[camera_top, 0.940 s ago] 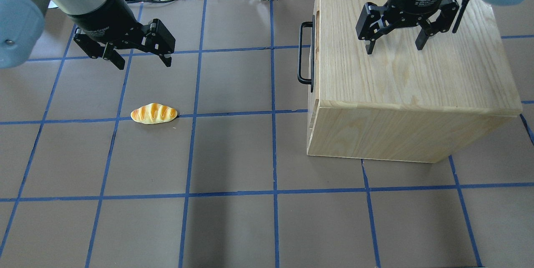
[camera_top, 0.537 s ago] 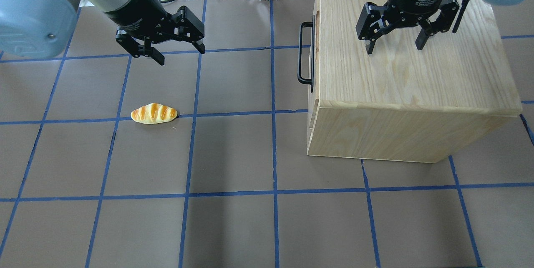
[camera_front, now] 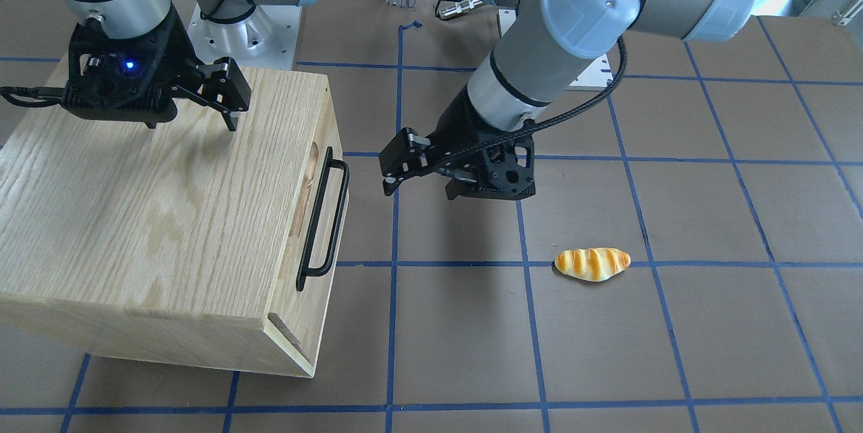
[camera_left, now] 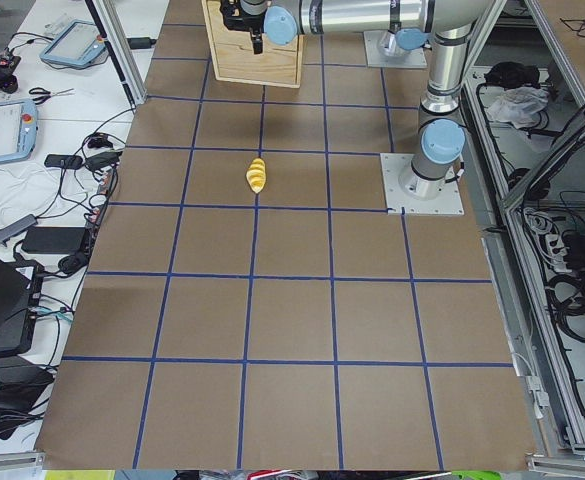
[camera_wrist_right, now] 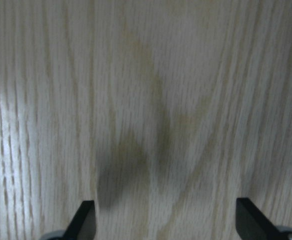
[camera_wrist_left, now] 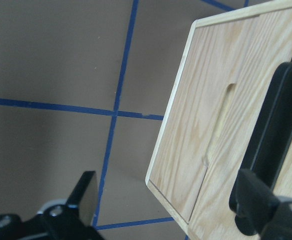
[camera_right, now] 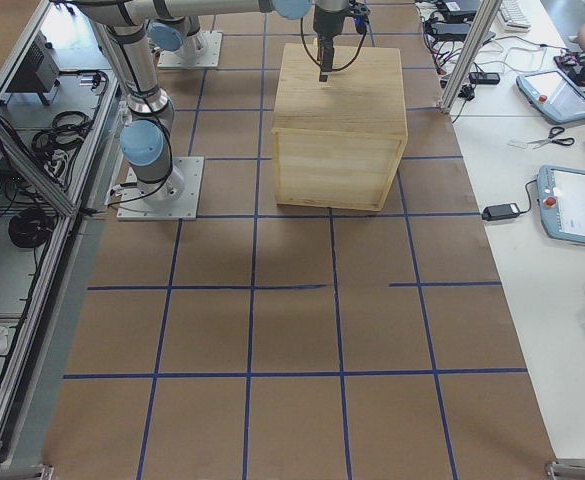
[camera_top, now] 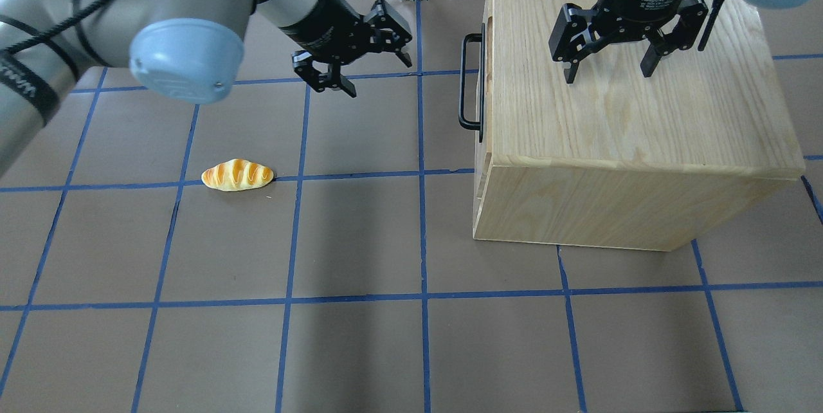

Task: Open upper drawer
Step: 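Move the left gripper toward the black drawer handle on the cabinet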

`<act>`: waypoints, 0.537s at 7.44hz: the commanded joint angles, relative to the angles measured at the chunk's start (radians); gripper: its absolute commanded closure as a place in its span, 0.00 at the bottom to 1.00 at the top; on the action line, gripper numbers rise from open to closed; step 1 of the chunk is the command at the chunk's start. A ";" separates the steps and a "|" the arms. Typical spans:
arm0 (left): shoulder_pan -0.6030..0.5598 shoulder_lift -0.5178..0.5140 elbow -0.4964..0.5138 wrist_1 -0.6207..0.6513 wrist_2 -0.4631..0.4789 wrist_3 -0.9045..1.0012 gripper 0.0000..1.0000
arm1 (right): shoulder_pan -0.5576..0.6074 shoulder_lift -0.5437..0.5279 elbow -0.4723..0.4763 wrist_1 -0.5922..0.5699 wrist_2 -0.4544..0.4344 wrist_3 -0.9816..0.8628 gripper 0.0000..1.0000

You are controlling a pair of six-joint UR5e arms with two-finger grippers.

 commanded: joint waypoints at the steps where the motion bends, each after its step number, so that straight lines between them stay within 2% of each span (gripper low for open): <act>1: -0.064 -0.056 0.001 0.093 -0.003 -0.053 0.00 | 0.001 0.000 0.002 0.000 0.000 0.000 0.00; 4: -0.066 -0.076 -0.002 0.093 -0.052 -0.049 0.00 | 0.001 0.000 0.000 0.000 0.000 0.000 0.00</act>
